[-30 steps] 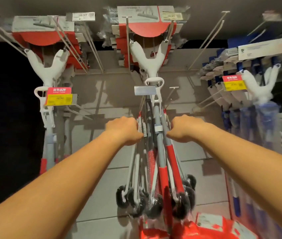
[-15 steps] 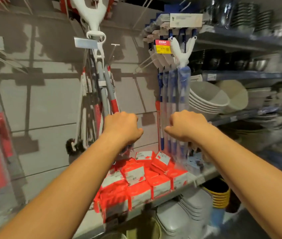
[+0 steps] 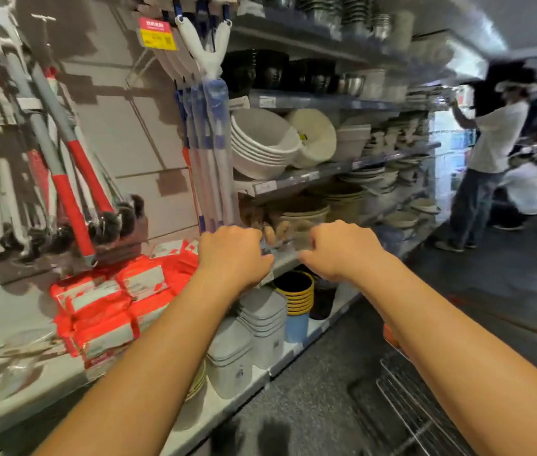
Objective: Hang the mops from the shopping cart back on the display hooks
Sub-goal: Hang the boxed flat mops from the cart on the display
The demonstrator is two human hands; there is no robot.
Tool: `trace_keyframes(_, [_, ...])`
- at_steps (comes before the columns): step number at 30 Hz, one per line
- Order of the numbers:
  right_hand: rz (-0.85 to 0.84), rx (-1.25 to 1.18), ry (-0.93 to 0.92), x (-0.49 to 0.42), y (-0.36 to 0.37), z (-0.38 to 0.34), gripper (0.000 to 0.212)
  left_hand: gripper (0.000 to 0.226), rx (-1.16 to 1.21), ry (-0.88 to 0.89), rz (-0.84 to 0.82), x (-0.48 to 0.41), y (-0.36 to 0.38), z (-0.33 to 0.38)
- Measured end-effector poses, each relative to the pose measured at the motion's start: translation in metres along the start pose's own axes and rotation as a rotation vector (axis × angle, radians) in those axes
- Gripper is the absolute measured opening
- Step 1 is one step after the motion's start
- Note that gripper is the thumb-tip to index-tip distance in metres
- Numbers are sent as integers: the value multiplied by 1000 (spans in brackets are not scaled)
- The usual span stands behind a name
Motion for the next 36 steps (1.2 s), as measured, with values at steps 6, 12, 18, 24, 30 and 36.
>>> trace_keyframes(6, [-11,5,126,62,0,80,37,43,66,110,-27,21,3,94])
trace_keyframes(12, [-40,25,297,108,6,148,27,41,106,256,-51,24,15,173])
trace_keyframes(18, [-88,40,493,144,29,207,33,44,147,447,-98,20,47,248])
trace_keyframes(24, [-126,10,698,165,58,254,38,46,209,608,-143,4,73,306])
trace_keyframes(30, [-85,-54,898,177,86,281,37,46,303,759,-193,-5,105,347])
trace_keyframes(36, [-56,-105,1159,220,111,301,37,46,345,936,-226,-1,135,389])
Point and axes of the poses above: each hand's wrist, its own x-axis away from the middle knuckle, its own y-axis out of the palm, z = x × y, the point moved 8 cm from there along -x, towards the middle knuckle, and after that the axes turned 5 degrees about -y, right-handed, at the moved point
